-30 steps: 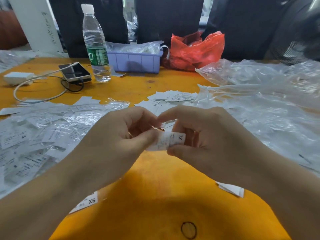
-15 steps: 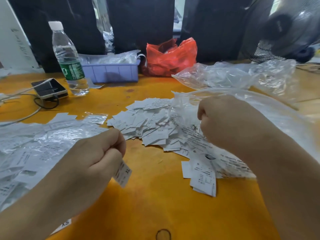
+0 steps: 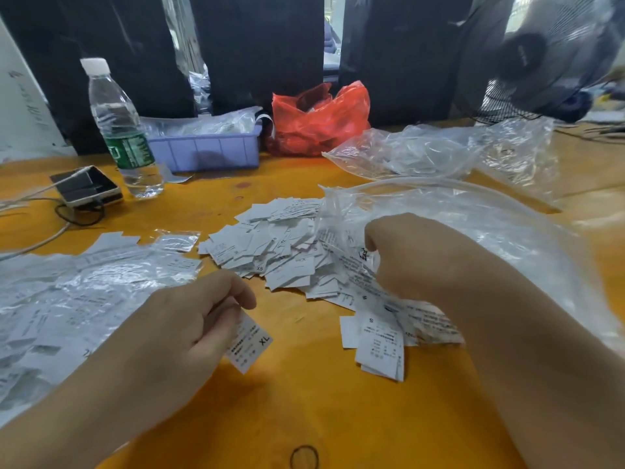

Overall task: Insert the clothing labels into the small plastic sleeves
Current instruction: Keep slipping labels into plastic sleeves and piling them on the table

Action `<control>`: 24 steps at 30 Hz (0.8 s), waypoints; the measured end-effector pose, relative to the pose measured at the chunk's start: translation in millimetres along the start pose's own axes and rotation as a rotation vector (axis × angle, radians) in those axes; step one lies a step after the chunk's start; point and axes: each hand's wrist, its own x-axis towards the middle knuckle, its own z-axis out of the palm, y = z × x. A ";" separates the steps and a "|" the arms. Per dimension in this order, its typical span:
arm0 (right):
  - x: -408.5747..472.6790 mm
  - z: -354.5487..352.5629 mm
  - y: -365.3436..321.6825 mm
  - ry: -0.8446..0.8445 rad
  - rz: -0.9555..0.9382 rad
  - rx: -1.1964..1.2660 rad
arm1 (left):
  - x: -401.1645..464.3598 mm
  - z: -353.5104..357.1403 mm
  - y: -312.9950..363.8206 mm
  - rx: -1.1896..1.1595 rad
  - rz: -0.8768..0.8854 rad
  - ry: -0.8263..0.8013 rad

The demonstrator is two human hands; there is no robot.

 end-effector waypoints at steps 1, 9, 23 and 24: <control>-0.9 -1.5 0.4 0.023 -0.009 0.047 | -1.8 -1.1 1.0 -0.008 -0.013 0.001; -1.7 -8.6 -2.5 0.456 -0.292 0.444 | -4.5 -6.9 3.8 -0.082 -0.085 0.024; -13.2 20.1 -49.3 -0.102 -0.435 1.449 | 5.7 -12.9 8.3 -0.592 -0.229 -0.135; -13.4 20.0 -49.6 -0.089 -0.441 1.448 | 6.9 -13.4 6.9 -0.623 -0.258 -0.150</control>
